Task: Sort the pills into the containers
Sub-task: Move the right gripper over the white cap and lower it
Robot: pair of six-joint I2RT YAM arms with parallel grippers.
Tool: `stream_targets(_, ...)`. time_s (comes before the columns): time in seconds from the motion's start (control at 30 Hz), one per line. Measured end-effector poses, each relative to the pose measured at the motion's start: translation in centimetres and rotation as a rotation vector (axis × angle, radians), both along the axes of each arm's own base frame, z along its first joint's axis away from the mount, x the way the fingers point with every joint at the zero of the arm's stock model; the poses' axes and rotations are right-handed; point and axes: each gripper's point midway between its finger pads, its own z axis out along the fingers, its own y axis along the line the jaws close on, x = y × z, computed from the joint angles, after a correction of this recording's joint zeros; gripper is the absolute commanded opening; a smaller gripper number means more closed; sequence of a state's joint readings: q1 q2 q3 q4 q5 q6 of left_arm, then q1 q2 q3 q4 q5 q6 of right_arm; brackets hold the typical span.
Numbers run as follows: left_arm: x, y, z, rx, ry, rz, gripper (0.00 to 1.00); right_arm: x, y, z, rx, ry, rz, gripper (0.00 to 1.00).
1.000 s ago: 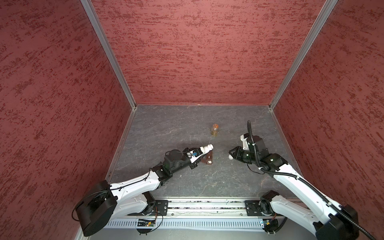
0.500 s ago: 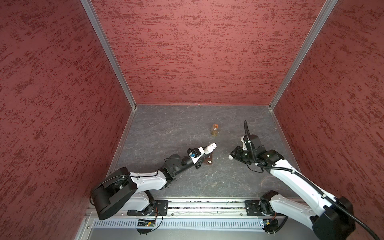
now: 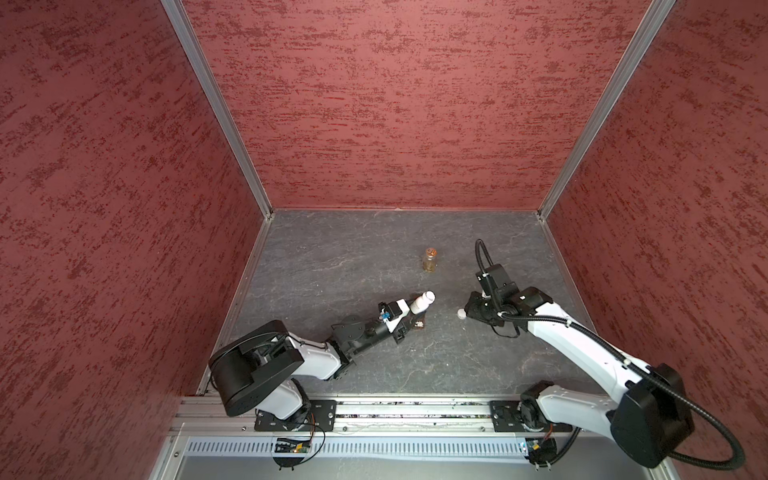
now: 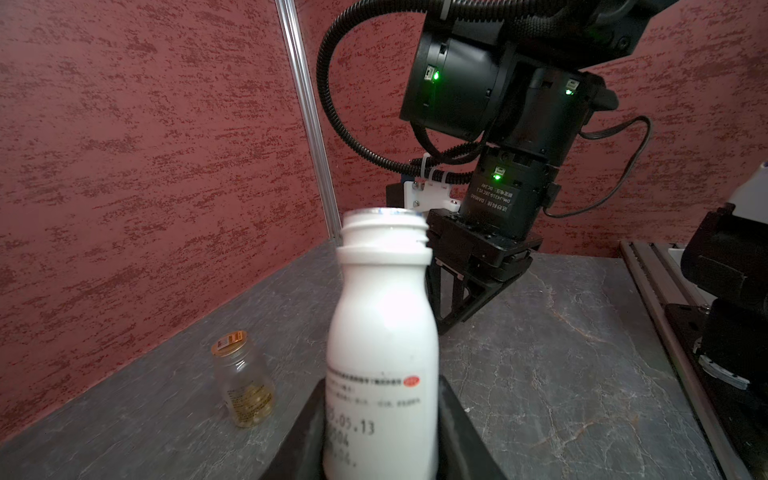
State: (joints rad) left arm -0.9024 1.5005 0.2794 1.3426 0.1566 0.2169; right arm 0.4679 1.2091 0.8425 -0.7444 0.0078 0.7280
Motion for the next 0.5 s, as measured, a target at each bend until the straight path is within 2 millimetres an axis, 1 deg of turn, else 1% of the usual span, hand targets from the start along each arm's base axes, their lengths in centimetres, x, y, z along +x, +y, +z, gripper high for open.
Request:
stream_targets(0.23, -0.6, -0.6, -0.5, 0.003, 0.005, -0.022, 0.00, 0.6, -0.1, -1.5, -0.058, 0.050, 0.011, 0.48)
stream_targets(0.5, -0.8, -0.5, -0.8, 0.006, 0.006, -0.025, 0.00, 1.6, 0.2, -3.0, -0.100, 0.096, 0.023, 0.48)
